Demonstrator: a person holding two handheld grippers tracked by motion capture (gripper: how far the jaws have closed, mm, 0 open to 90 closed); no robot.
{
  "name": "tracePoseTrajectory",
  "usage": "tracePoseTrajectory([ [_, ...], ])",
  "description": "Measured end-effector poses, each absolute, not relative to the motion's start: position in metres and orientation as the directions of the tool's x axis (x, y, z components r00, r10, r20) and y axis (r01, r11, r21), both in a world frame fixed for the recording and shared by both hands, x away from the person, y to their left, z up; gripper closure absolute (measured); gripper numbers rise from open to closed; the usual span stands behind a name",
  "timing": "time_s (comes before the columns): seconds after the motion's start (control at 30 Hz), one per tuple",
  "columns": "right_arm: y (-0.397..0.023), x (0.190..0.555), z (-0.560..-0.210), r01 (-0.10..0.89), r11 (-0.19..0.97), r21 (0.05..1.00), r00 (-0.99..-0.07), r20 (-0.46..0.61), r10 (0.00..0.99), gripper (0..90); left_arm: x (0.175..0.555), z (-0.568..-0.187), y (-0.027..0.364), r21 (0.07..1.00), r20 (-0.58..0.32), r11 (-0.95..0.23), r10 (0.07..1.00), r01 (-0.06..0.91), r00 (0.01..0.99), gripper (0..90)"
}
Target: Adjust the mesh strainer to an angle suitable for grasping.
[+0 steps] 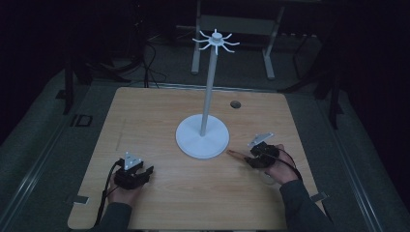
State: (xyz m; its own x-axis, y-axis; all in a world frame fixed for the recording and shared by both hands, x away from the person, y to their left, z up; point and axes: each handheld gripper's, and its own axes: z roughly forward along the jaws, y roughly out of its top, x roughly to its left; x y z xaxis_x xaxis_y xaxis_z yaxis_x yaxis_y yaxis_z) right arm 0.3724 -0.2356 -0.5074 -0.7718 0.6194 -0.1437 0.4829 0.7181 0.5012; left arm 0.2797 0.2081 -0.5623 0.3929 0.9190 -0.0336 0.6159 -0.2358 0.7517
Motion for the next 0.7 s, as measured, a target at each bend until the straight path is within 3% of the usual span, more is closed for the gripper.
tracePoseTrajectory([
  [0.1,-0.232,0.372,-0.512,0.474,0.743,0.472,-0.788,-0.149,0.597,48.6,0.28,-0.562,0.208,0.751,-0.033,-0.236,0.919,0.617,0.392,51.6],
  [0.23,-0.229,0.375,-0.515,0.481,0.75,0.454,-0.796,-0.133,0.591,53.6,0.279,-0.562,0.208,0.751,-0.033,-0.236,0.919,0.617,0.392,51.6],
  [0.4,-0.224,0.376,-0.518,0.462,0.776,0.429,-0.807,-0.16,0.568,49.3,0.28,-0.562,0.209,0.752,-0.035,-0.233,0.92,0.616,0.391,51.6],
  [0.7,-0.217,0.385,-0.523,0.458,0.81,0.367,-0.823,-0.17,0.543,54.9,0.281,-0.562,0.208,0.752,-0.036,-0.235,0.918,0.616,0.394,51.6],
])
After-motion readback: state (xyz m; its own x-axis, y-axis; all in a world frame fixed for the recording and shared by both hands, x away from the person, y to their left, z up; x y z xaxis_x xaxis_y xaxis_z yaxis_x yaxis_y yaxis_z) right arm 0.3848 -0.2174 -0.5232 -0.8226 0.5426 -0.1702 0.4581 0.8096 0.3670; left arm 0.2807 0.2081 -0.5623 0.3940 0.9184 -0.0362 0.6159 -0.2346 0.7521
